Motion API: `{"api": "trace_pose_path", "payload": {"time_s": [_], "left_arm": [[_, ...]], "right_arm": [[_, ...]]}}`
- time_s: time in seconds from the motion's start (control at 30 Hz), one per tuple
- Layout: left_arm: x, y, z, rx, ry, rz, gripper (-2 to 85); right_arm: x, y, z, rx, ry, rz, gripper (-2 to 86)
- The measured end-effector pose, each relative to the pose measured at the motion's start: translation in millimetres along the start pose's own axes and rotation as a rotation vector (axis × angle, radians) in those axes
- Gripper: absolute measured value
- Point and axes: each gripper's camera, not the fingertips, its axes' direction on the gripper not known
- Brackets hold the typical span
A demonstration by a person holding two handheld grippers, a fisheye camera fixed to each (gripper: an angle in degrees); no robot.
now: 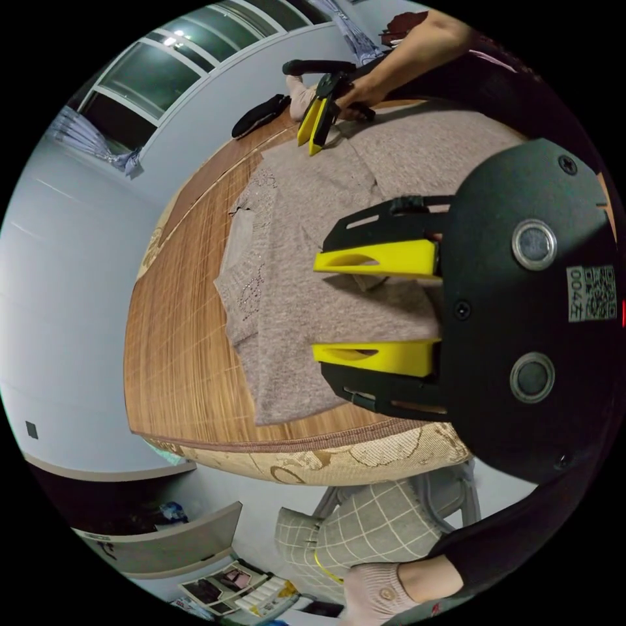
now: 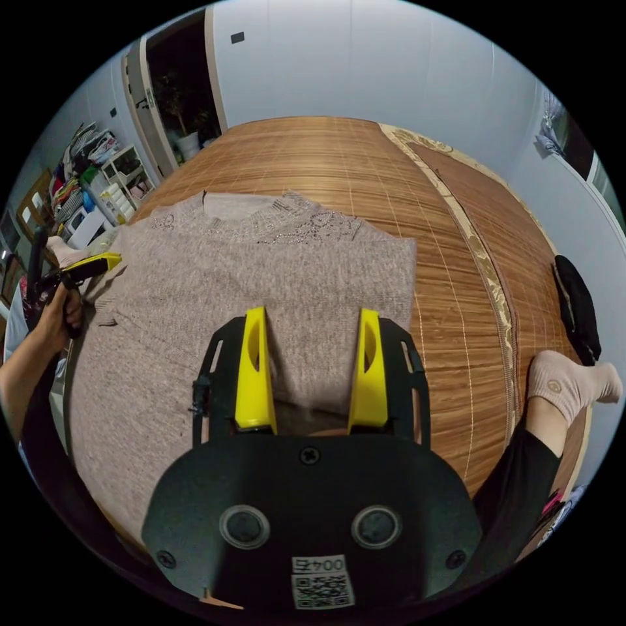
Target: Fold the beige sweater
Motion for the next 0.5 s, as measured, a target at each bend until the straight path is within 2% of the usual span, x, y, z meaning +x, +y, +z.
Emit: {"api": "trace_pose_path", "payload": {"time_s": [0.23,0.5], "left_arm": [[5.6,36.5,-41.9,0.056,0.133,0.029,13.3],[3.0,61.7,-38.8,0.048,0.148,0.003,10.2]], "right_arm": [[-22.7,69.1,-41.4,0.123,-0.062,0.025,20.0],[-75.8,139.2,-20.1,0.004,0.008,-0.02,18.3]]}}
